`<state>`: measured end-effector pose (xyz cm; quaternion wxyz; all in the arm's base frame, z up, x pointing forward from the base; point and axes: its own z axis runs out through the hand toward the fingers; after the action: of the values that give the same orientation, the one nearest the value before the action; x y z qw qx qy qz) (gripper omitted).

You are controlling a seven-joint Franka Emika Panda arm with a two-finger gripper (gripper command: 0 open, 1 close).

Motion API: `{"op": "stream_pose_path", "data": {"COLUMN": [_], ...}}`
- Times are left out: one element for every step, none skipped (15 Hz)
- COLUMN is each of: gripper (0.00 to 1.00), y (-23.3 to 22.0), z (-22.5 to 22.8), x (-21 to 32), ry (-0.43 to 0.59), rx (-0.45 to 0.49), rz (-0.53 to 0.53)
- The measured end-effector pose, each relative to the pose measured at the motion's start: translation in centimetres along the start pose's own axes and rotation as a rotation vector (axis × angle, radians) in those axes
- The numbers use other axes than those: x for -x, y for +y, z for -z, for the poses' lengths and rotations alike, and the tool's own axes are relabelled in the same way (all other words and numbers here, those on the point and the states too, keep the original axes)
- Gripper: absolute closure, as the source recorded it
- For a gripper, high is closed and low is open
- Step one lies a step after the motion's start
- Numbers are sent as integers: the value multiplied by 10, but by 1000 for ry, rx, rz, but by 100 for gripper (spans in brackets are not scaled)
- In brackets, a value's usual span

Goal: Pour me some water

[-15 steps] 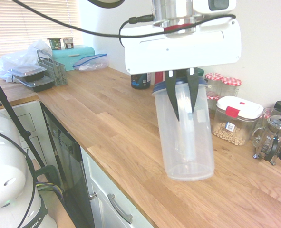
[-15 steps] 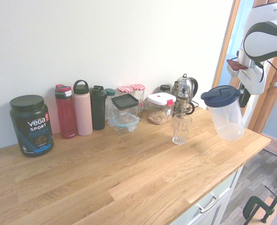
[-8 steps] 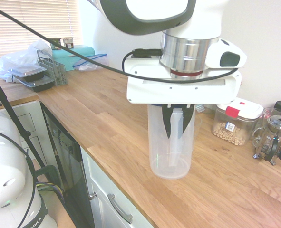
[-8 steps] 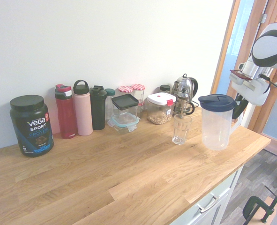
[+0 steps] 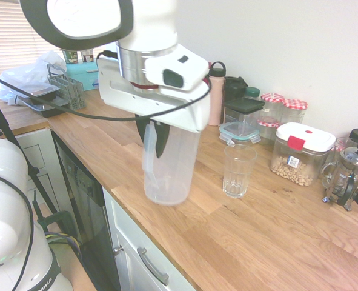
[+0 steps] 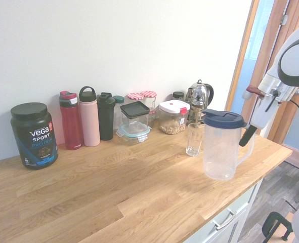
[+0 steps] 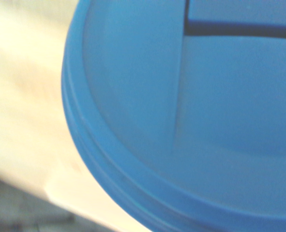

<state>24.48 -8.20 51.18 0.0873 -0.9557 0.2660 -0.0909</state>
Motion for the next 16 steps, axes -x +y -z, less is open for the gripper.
{"op": "stream_pose_path", "data": {"gripper": [100, 100, 100, 100, 100, 100, 100, 100, 100, 100, 100, 100, 100, 100, 100, 100], "y": [-26, -57, -89, -120, -147, -171, -194, -217, -237, -256, -271, -286, -299, -308, -314, -316], "z": [-4, -6, -11, -20, -31, -42, -51, -58, -61, -64, -66, -70, -76, -83, -90, -96], "x": [8, 15, 22, 30, 38, 44, 50, 54, 55, 53, 53, 53, 56, 59, 61, 60], "ry": [31, 73, 118, 165, 212, 256, 277, 284, 287, 282, 273, 252, 218, 181, 147, 123], "rx": [-1, -8, -19, -22, -27, -24, -19, -22, -33, -40, -49, -66, -81, -89, -94, -93], "rz": [-47, -95, -140, -183, -230, -264, -283, -293, -294, -293, -282, -256, -225, -192, -144, -91]}}
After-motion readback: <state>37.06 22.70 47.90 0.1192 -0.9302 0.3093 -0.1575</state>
